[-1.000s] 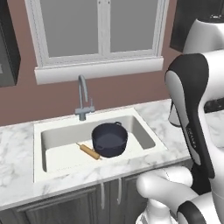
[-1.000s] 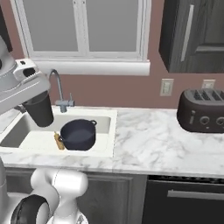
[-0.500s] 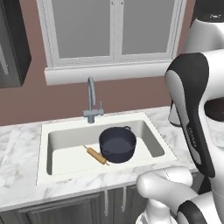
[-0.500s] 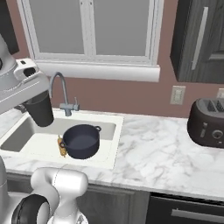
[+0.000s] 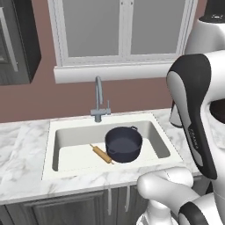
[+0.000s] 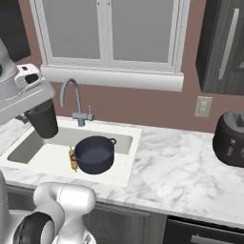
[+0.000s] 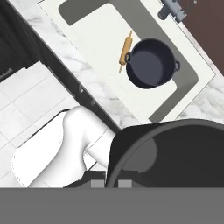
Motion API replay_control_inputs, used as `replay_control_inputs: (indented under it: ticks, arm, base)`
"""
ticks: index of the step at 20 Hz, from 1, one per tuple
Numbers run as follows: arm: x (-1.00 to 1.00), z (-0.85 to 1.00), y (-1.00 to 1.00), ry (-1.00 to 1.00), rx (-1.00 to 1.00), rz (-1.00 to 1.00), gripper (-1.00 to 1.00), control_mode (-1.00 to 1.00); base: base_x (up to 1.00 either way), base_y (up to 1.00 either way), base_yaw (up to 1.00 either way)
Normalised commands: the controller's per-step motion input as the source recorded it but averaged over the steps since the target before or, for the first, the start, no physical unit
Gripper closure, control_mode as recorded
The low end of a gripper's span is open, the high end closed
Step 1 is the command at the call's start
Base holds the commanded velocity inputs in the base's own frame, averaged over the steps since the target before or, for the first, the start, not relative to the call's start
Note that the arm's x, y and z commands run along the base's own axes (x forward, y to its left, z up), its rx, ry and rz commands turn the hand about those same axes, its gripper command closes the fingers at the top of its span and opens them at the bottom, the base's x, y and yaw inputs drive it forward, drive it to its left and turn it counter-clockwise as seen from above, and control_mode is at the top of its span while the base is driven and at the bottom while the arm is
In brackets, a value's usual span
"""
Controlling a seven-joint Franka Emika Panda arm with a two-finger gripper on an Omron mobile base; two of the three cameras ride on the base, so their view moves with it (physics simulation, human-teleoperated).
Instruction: Pick the pot and glass cup and place them in the sink. Then turn on the water.
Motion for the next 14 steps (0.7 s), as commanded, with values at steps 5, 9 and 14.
replay_control_inputs:
  ticks: [5, 9, 14]
  arm:
    - [0.00, 0.00, 0.00, 0.00, 0.00, 0.00, 1.00, 1.00]
    - [0.00, 0.00, 0.00, 0.00, 0.00, 0.00, 1.00, 1.00]
    - [0.00, 0.00, 0.00, 0.00, 0.00, 0.00, 1.00, 1.00]
  base:
    - [0.18, 0.00, 0.08]
    - [0.01, 0.00, 0.02]
    - [0.00, 0.00, 0.00]
